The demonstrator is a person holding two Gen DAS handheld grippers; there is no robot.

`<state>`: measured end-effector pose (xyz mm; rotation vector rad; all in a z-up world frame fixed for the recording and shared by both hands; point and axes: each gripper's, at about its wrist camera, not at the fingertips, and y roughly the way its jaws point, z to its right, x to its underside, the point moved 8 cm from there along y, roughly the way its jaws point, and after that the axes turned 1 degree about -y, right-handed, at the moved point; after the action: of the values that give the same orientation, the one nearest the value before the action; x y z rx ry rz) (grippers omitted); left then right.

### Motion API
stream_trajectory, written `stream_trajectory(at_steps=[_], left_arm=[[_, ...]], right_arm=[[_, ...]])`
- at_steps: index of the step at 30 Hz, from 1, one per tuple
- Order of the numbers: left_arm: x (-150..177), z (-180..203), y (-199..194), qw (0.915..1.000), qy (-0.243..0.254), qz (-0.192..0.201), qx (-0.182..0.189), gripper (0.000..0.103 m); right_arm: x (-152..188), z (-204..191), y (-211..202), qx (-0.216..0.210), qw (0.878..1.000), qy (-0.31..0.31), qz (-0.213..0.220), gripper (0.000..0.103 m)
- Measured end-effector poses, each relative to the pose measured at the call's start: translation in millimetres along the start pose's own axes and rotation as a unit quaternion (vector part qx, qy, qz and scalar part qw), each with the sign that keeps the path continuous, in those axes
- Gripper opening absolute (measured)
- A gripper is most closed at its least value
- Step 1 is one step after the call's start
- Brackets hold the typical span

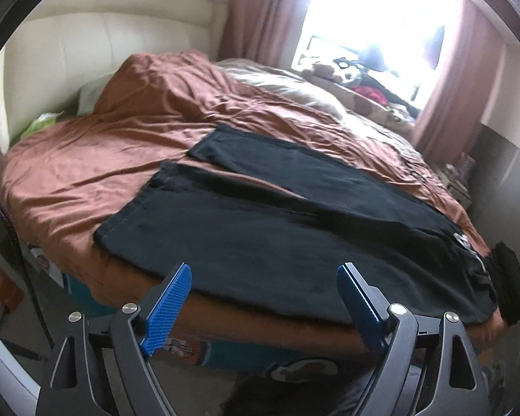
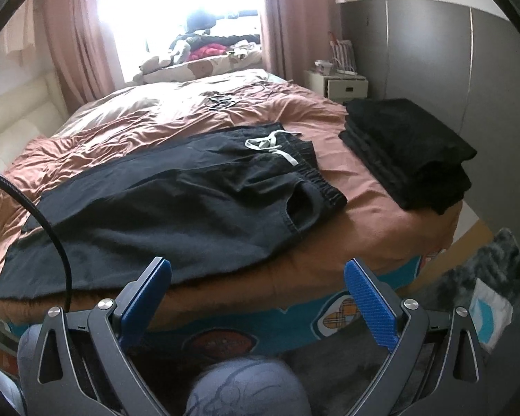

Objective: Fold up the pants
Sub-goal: 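Lower the left gripper to the pants hem while the right gripper reaches the waistband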

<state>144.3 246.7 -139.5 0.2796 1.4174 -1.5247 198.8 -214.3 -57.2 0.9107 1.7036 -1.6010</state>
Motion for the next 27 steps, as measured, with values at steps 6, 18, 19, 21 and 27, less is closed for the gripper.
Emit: stream_trajectory(at_steps=[6,18,19,21,27], left_arm=[[-3.5,-36.8,20.2,0.9991,-0.033,-0.010,-0.024,0.086],[11.4,-85.3,69.2,0.9899,-0.125,-0.062,-0.027,0.076],[12.9,-89.2,74.0,0.9881,-0.136,-0.066,-0.029,0.075],[16.0,-94.1,80.2,0.9850,-0.153,-0.072,-0.034,0.075],[27.5,-108.4,97.1,0.9768,-0.187,-0.093,-0.048,0.067]], right_arm=[[-0.5,-0.6,21.5,0.002,1.000,0.016,-0.013,0.101],[-9.9,2.1,71.8,0.007,0.998,0.037,-0.051,0.098],[-10.7,3.6,76.6,0.006,0.998,0.041,-0.055,0.098],[-12.3,7.1,87.2,0.006,0.997,0.048,-0.060,0.098],[-12.8,16.4,111.4,0.006,0.995,0.069,-0.076,0.096]])
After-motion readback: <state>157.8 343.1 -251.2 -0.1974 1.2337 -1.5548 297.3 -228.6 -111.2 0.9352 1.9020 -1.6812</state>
